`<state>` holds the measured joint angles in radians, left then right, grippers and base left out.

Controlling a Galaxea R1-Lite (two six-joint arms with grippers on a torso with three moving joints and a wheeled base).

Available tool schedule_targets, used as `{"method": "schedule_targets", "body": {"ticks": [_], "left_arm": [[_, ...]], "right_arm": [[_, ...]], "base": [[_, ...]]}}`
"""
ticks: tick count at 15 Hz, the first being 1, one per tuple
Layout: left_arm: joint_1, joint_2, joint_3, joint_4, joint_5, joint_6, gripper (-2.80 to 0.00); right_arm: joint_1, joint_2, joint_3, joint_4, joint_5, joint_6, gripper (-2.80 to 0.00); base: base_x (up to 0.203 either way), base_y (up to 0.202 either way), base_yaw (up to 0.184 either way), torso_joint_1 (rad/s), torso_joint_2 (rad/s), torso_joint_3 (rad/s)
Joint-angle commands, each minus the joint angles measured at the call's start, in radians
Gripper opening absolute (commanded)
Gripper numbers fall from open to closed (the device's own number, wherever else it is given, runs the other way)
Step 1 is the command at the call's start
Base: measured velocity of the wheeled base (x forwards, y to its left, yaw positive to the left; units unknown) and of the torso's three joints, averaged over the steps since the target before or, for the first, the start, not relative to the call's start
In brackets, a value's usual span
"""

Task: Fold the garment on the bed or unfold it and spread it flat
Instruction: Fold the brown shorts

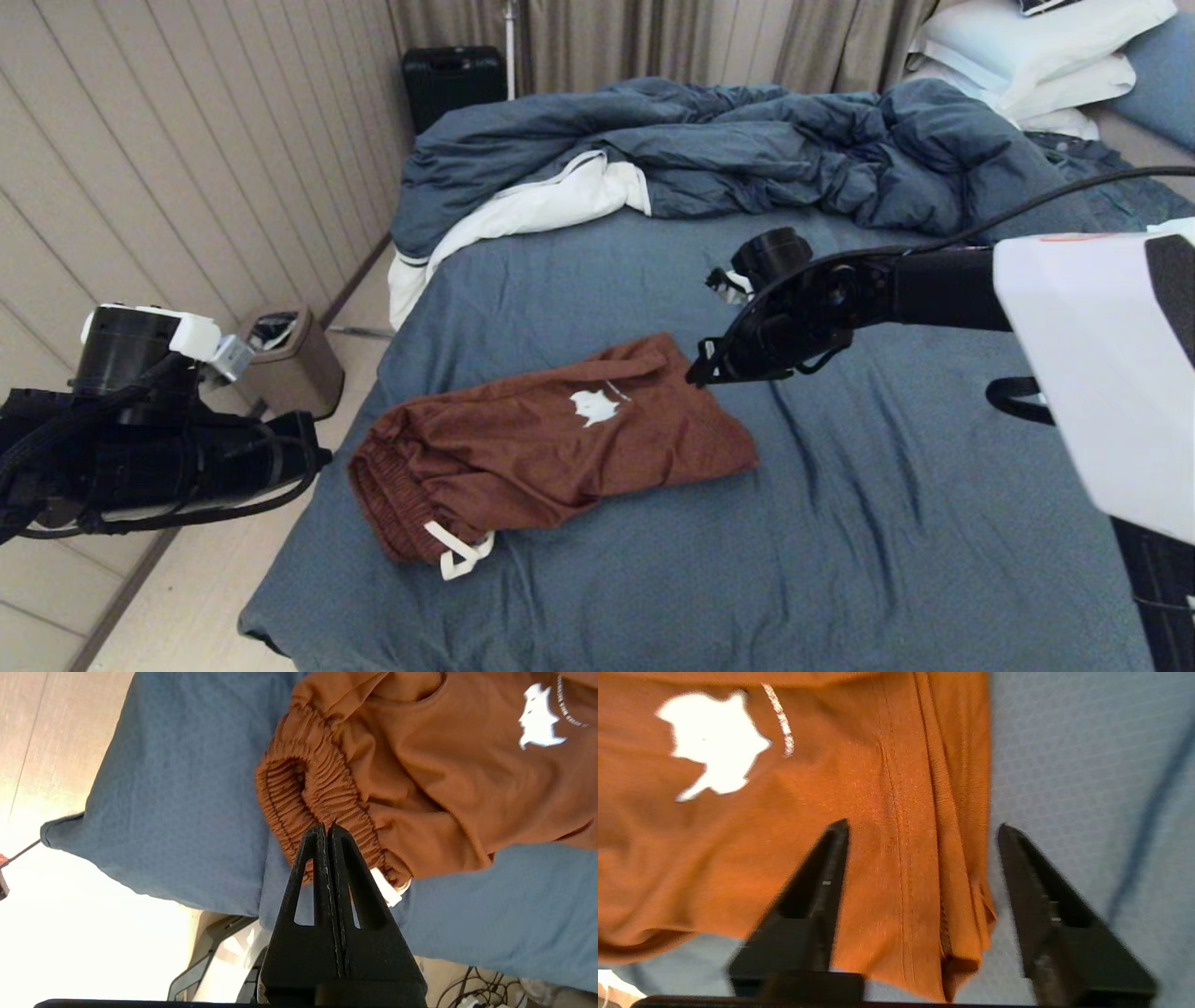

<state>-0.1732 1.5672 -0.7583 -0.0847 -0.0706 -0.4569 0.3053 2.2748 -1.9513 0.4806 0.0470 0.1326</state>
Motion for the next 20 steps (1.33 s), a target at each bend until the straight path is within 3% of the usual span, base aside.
{"method": "schedule_targets", "body": {"ticks": [1,9,13,16,20], "left_arm": [[-0.003,0.005,0.004,-0.007,0.0,-0.003,-2.8],[-0.005,0.008,0.001,-0.009,0.005,-0.011,-2.8],[-0.006,0.011,0.0,-0.009,0.002,-0.011,-2.8],[-0.005,0.011,0.001,-0.01,0.002,-0.012,-2.8],[-0.006,0.011,0.001,-0.01,0.002,-0.012,-2.8]], "right_arm": [[-0.001,0.052,-0.003,-0.008,-0.002,-0.002,0.0],[0.029,0.131,-0.003,-0.067,-0.035,-0.042,0.0],[0.056,0.144,0.0,-0.085,-0.116,-0.032,0.0],[0.069,0.193,-0.002,-0.174,-0.178,-0.035,0.0],[0.071,0.207,-0.001,-0.183,-0.194,-0.025,0.0]], "base": [[0.0,0.0,0.0,0.0,0.0,0.0],[0.0,0.0,0.0,0.0,0.0,0.0],[0.0,0.0,0.0,0.0,0.0,0.0],[0.0,0.0,0.0,0.0,0.0,0.0],[0.0,0.0,0.0,0.0,0.0,0.0]]}}
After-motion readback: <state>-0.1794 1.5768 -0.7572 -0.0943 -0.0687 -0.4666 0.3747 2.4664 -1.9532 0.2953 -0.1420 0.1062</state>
